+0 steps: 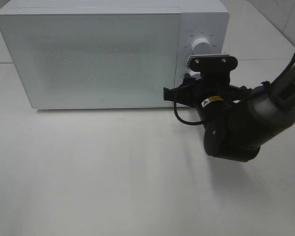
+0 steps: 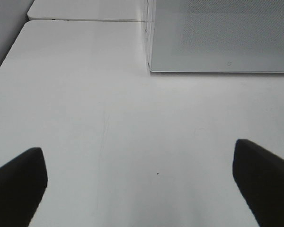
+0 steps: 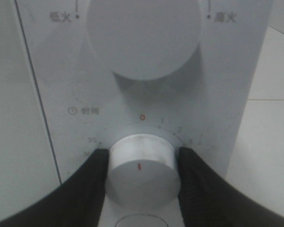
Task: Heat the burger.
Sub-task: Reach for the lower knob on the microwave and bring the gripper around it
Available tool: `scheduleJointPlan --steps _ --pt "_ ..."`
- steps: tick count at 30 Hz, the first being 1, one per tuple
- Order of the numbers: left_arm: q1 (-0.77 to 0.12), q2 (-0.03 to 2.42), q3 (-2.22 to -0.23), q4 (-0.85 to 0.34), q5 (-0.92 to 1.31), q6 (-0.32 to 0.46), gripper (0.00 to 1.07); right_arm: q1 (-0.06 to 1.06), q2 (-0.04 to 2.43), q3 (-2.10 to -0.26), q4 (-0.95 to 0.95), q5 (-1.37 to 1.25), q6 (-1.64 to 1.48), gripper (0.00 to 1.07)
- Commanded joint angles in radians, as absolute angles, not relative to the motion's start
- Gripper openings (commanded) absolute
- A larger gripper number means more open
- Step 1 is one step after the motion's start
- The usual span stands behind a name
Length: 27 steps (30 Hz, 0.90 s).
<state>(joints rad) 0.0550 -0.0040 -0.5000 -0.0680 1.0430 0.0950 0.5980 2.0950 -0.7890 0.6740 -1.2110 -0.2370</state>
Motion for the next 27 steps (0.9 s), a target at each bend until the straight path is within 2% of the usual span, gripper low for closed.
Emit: scheduleJointPlan --steps 1,10,27 --pt "0.052 -0.030 -0.497 -0.080 1.038 0.091 1.00 0.598 2.084 -0.793 0.667 -1.323 -0.253 0.05" --pt "0.052 -0.030 -0.497 -0.080 1.038 0.091 1.00 0.598 2.084 -0.793 0.663 -1.323 -0.169 0.06" --pt "0.052 -0.030 -0.497 -0.080 1.038 0.091 1.00 0.598 2.084 -0.793 0.655 -1.297 0.386 0.06"
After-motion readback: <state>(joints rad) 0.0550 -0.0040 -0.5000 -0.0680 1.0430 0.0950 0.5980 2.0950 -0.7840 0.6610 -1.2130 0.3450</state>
